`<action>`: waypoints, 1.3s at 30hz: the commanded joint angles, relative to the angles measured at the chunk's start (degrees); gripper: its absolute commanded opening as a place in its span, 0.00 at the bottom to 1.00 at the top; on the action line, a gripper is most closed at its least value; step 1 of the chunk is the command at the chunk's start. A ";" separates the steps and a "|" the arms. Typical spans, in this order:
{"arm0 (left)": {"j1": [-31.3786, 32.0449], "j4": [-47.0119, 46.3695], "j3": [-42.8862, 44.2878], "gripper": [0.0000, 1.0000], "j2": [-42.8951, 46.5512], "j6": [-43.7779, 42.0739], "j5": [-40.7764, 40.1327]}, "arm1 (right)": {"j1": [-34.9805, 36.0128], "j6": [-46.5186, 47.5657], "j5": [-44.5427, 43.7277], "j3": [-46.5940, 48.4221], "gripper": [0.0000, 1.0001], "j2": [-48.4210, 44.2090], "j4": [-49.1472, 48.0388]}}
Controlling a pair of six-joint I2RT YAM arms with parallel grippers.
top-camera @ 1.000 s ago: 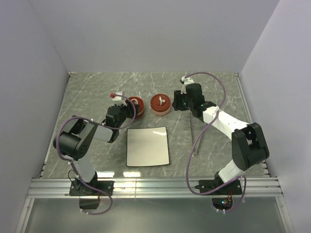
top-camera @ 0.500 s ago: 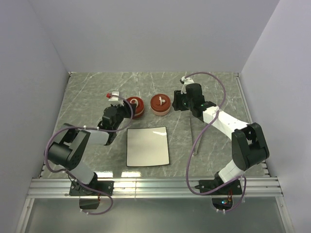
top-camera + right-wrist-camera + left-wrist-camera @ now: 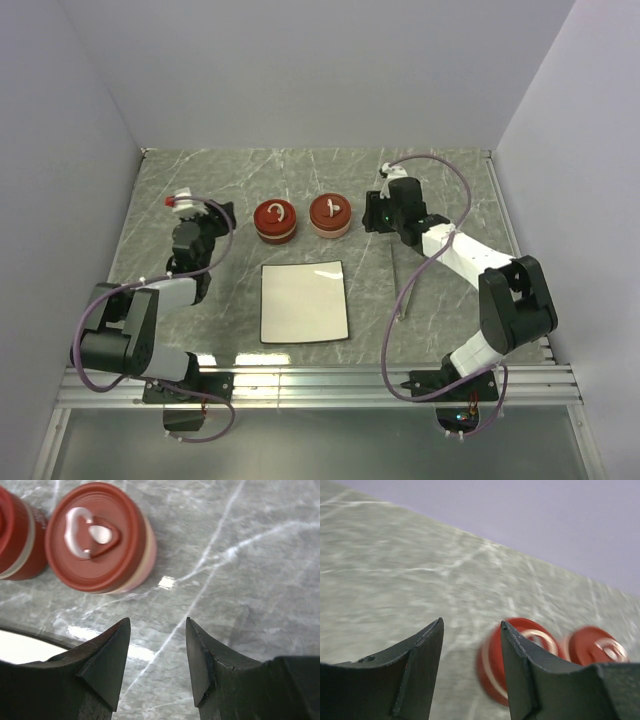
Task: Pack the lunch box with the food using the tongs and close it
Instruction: Reset both arms
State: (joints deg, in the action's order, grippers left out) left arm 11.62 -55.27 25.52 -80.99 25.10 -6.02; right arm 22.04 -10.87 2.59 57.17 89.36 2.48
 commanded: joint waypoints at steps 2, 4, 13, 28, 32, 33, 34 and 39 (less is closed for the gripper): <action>-5.29 -3.10 -1.17 0.55 2.68 5.92 3.65 | -3.58 -1.96 -0.40 -1.79 0.56 -3.05 -3.97; -5.99 -0.64 -0.03 0.55 3.73 6.10 3.04 | -6.12 -2.75 -0.30 -2.93 0.56 -3.84 -4.76; -10.03 15.16 3.40 0.61 13.47 8.73 -2.50 | -12.99 -6.35 -0.83 -8.55 0.56 -11.21 -8.37; -10.30 23.80 3.22 0.75 22.37 9.35 -4.97 | -13.69 -7.14 -4.26 -14.54 0.57 -26.61 -9.51; -10.39 23.45 3.31 0.76 22.02 9.26 -4.53 | -13.61 -6.97 -4.09 -14.28 0.57 -25.91 -9.60; -10.39 22.93 3.22 0.76 21.84 9.09 -4.44 | -13.69 -6.88 -3.82 -14.19 0.57 -25.82 -9.69; -10.39 22.66 3.14 0.76 21.75 9.17 -4.44 | -13.69 -6.79 -3.65 -14.19 0.57 -25.73 -9.69; -10.39 22.22 2.70 0.76 21.75 9.00 -4.44 | -13.69 -6.70 -3.21 -14.19 0.57 -25.47 -10.04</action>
State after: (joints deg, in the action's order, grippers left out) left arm 1.41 -31.42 26.92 -59.48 33.93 -10.85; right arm 8.60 -17.54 -0.60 43.05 63.75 -5.10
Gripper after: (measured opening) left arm 0.762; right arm 0.572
